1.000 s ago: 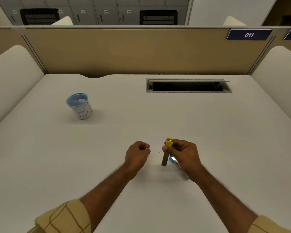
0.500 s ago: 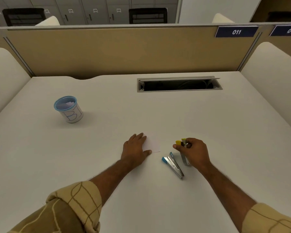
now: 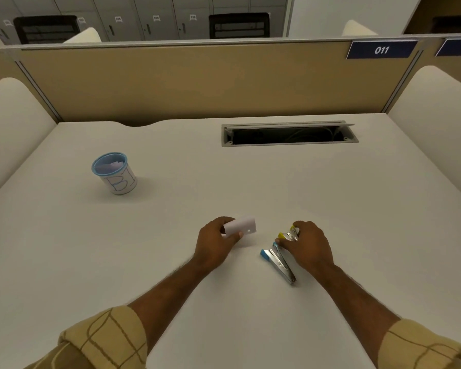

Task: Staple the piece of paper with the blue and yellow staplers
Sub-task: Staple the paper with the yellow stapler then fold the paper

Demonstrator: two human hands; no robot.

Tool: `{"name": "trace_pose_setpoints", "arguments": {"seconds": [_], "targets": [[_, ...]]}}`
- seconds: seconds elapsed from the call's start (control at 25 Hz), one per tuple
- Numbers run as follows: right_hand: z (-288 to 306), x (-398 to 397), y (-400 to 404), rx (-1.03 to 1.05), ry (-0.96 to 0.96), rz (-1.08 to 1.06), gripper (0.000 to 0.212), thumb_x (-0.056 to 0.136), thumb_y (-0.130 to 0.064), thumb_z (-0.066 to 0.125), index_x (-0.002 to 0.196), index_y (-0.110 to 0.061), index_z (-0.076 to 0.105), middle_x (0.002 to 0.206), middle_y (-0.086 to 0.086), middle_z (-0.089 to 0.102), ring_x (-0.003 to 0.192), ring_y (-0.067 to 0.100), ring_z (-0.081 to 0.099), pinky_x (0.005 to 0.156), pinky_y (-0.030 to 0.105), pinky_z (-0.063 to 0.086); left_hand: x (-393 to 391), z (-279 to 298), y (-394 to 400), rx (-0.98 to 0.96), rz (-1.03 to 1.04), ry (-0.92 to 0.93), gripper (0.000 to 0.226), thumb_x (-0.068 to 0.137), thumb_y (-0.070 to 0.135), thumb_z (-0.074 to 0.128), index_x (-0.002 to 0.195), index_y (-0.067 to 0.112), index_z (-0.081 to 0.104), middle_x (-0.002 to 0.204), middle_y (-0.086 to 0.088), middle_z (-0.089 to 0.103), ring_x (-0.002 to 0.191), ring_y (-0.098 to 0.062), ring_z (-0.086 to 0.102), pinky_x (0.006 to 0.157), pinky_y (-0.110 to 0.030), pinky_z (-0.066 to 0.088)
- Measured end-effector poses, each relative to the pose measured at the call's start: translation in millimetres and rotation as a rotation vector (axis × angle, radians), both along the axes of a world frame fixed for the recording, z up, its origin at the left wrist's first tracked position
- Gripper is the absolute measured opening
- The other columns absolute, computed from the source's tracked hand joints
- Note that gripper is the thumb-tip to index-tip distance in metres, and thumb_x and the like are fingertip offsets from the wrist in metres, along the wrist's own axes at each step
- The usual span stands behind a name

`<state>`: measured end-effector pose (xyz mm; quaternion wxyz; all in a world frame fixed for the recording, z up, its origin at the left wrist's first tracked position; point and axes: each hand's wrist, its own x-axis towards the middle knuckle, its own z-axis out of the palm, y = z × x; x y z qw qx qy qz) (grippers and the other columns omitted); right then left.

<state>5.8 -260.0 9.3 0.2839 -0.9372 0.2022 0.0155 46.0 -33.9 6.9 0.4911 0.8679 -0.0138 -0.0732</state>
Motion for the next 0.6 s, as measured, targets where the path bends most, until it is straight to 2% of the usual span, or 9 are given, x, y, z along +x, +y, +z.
{"name": "trace_pose_setpoints", "arguments": {"seconds": [0.04, 0.08, 0.12, 0.2, 0.28, 0.32, 0.44, 0.6], "targets": [[3, 0, 1, -0.068, -0.017, 0.007, 0.044, 0.072, -0.052, 0.075, 0.1, -0.02, 0.063, 0.1, 0.006, 0.06, 0.098, 0.029, 0.055, 0.076, 0.036, 0.045, -2, 5, 1, -0.089, 0.014, 0.065, 0.03, 0.079, 0.029, 0.078, 0.107, 0.023, 0.069, 0.097, 0.009, 0.07, 0.086, -0.01, 0.063, 0.067, -0.013, 0.044], [7, 1, 4, -0.09, -0.072, 0.012, 0.057, 0.073, -0.053, 0.073, 0.115, -0.017, 0.061, 0.108, 0.006, 0.061, 0.105, 0.028, 0.054, 0.085, 0.039, 0.046, -4, 10, 2, -0.158, 0.019, 0.123, 0.029, 0.078, 0.029, 0.078, 0.105, 0.022, 0.07, 0.094, 0.008, 0.071, 0.083, -0.009, 0.064, 0.063, -0.011, 0.044], [13, 1, 10, -0.043, -0.148, 0.006, 0.061, 0.074, -0.053, 0.073, 0.12, -0.016, 0.06, 0.109, 0.004, 0.061, 0.105, 0.025, 0.054, 0.088, 0.039, 0.046, -6, 16, 2, -0.221, 0.018, 0.172, 0.029, 0.078, 0.029, 0.079, 0.105, 0.021, 0.071, 0.092, 0.006, 0.072, 0.081, -0.008, 0.064, 0.062, -0.011, 0.045], [31, 2, 26, 0.274, -0.226, 0.014, 0.05, 0.075, -0.051, 0.073, 0.113, -0.02, 0.064, 0.099, 0.0, 0.065, 0.091, 0.018, 0.059, 0.079, 0.03, 0.048, -8, 26, 2, -0.326, 0.005, 0.24, 0.031, 0.079, 0.026, 0.079, 0.107, 0.016, 0.071, 0.089, -0.001, 0.073, 0.08, -0.013, 0.066, 0.067, -0.018, 0.051], [46, 4, 40, 0.679, -0.119, 0.048, 0.036, 0.076, -0.049, 0.073, 0.097, -0.019, 0.07, 0.088, -0.001, 0.071, 0.079, 0.015, 0.064, 0.069, 0.024, 0.051, -11, 35, 2, -0.396, -0.031, 0.28, 0.033, 0.08, 0.027, 0.078, 0.108, 0.012, 0.071, 0.089, -0.007, 0.074, 0.081, -0.017, 0.068, 0.073, -0.025, 0.055], [52, 5, 46, 0.808, -0.059, 0.055, 0.03, 0.077, -0.047, 0.072, 0.091, -0.021, 0.073, 0.085, 0.0, 0.073, 0.076, 0.014, 0.065, 0.066, 0.024, 0.052, -11, 38, 2, -0.417, -0.051, 0.296, 0.033, 0.08, 0.028, 0.078, 0.108, 0.011, 0.072, 0.089, -0.007, 0.074, 0.08, -0.016, 0.068, 0.072, -0.025, 0.055], [58, 6, 57, 0.96, -0.041, 0.029, 0.023, 0.08, -0.039, 0.072, 0.087, -0.017, 0.075, 0.079, 0.002, 0.074, 0.068, 0.013, 0.065, 0.062, 0.027, 0.052, -14, 46, 0, -0.437, -0.072, 0.327, 0.035, 0.079, 0.027, 0.078, 0.108, 0.008, 0.072, 0.085, -0.005, 0.074, 0.074, -0.012, 0.068, 0.067, -0.02, 0.052], [56, 9, 62, 0.986, -0.101, -0.046, 0.019, 0.083, -0.029, 0.071, 0.089, -0.011, 0.074, 0.074, 0.0, 0.071, 0.064, 0.013, 0.061, 0.062, 0.029, 0.046, -17, 54, -1, -0.453, -0.089, 0.331, 0.033, 0.08, 0.024, 0.078, 0.105, 0.006, 0.072, 0.084, -0.005, 0.072, 0.075, -0.014, 0.066, 0.07, -0.024, 0.053]]}}
